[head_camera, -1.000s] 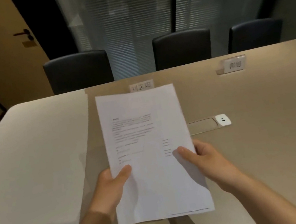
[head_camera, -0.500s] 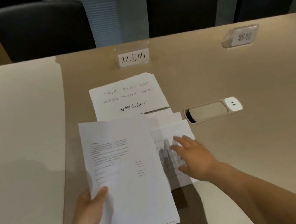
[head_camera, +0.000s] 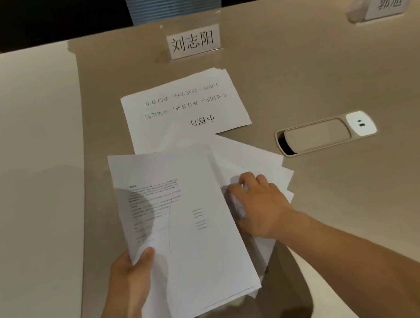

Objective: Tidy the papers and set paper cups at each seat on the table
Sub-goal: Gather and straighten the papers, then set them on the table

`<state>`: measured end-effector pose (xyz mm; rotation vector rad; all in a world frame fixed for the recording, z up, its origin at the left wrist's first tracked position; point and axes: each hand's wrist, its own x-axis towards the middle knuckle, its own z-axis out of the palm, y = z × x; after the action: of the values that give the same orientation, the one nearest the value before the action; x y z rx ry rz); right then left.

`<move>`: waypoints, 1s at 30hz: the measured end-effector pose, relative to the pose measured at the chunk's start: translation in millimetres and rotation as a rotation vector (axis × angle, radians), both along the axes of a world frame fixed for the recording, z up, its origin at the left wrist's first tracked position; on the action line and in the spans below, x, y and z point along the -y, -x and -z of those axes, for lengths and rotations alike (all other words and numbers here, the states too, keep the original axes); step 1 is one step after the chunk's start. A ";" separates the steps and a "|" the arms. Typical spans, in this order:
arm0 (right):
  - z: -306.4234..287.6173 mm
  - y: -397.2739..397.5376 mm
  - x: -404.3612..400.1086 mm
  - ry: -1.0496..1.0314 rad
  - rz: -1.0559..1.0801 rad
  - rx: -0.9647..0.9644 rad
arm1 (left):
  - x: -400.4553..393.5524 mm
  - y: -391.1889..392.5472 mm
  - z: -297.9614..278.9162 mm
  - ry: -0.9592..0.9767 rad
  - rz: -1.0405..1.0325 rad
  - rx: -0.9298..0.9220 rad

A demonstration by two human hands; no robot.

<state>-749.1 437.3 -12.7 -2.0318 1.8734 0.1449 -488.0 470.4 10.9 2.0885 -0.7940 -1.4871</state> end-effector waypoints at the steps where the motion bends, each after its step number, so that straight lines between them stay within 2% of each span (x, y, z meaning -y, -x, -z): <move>1: -1.3 2.3 8.4 0.021 0.014 0.014 | 0.6 1.1 -0.2 -0.001 -0.012 0.007; 3: -2.3 11.6 27.4 0.018 0.076 0.015 | -0.9 5.3 -1.8 -0.012 -0.029 -0.001; 8: 2.8 22.2 43.5 -0.185 0.183 -0.022 | -7.4 23.4 -0.4 0.016 -0.036 -0.035; 13: -1.2 8.3 21.5 -0.028 0.169 -0.050 | -9.4 35.6 18.9 0.069 -0.018 0.042; 16: -4.1 5.6 16.4 -0.012 0.288 0.107 | -8.6 40.3 22.0 -0.009 0.013 0.338; 19: -7.3 1.0 13.7 -0.065 0.414 0.222 | -3.7 47.1 14.0 0.004 -0.005 0.283; 24: -10.2 -3.4 9.9 -0.212 0.646 0.549 | 3.0 51.5 20.9 0.097 0.159 0.266; 30: -6.3 14.2 1.6 -0.154 0.822 0.664 | 9.0 54.3 29.3 0.257 0.326 0.153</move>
<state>-763.3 435.7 -6.3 -0.9002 1.9655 -0.5154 -542.3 461.4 -18.3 1.9609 -1.3624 -1.3055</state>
